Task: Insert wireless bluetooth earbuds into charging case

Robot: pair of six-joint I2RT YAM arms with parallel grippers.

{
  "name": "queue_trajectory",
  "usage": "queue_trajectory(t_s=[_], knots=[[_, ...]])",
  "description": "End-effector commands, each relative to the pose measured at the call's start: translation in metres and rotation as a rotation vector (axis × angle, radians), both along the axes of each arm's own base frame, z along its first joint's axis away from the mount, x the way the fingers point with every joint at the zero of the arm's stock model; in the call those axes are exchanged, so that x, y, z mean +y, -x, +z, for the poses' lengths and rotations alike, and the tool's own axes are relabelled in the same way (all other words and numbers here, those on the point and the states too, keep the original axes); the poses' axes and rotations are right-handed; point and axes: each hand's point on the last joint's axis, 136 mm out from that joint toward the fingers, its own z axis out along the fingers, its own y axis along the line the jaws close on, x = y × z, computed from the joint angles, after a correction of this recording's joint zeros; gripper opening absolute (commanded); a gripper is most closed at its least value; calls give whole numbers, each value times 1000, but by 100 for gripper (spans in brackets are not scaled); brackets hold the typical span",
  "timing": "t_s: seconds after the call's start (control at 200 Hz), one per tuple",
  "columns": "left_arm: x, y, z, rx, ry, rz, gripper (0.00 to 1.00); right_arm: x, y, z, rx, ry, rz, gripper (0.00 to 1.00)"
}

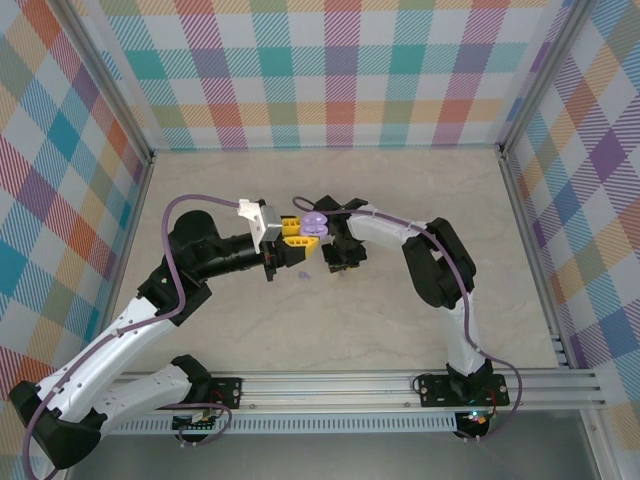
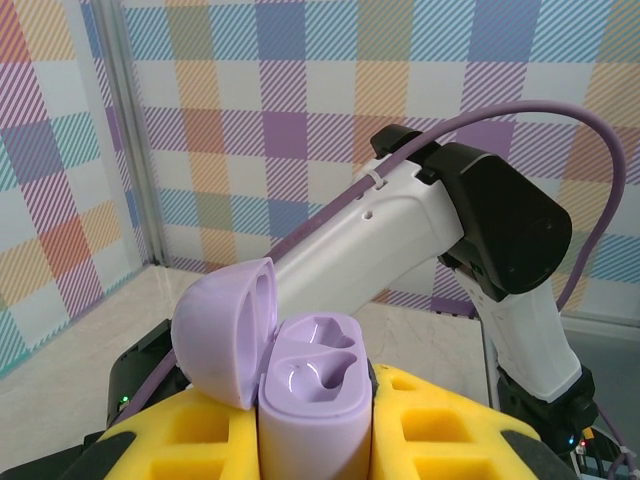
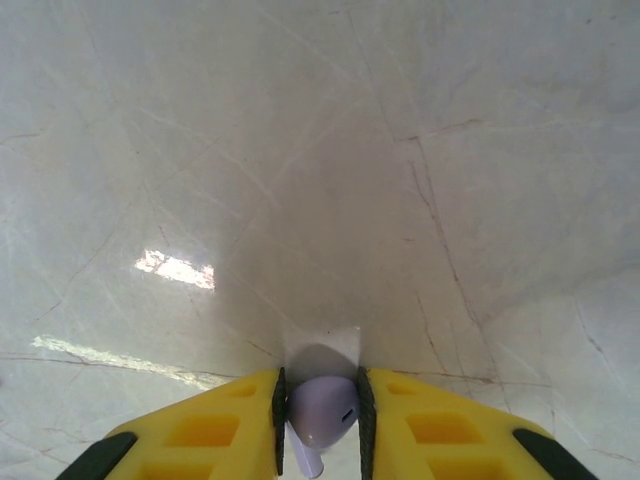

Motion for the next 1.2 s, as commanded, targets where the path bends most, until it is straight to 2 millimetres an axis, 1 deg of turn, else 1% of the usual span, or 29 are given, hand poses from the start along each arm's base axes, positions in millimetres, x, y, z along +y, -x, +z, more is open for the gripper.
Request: queue_trajectory(t_s=[0.0,0.16,0.305,0.425,0.62,0.84,1.01,1.195], knots=[[1,6,-1,8,5,-4,9,-8,11,-3,30,30,-18,24],[0,1,-6,29,-9,13,9,-9,4,8,-5,-26,-51,23],[0,-5,-9,46,-15,37,8,-19,0,12,-24,-57,-92,22],[-1,-15,-16,82,-19,77,8,-26,-3,15,-44,-102,-131,22],[-4,-40,-34,174,-24,167,8,-39,-9,21,-81,-146,-189,22],[-4,-63,-55,249,-15,265,8,-48,-13,32,-130,-212,-235,22],[-3,-80,-72,313,-11,340,8,-55,-17,45,-185,-255,-258,21],[-1,-92,-93,366,-23,398,7,-59,-20,70,-253,-307,-265,21]])
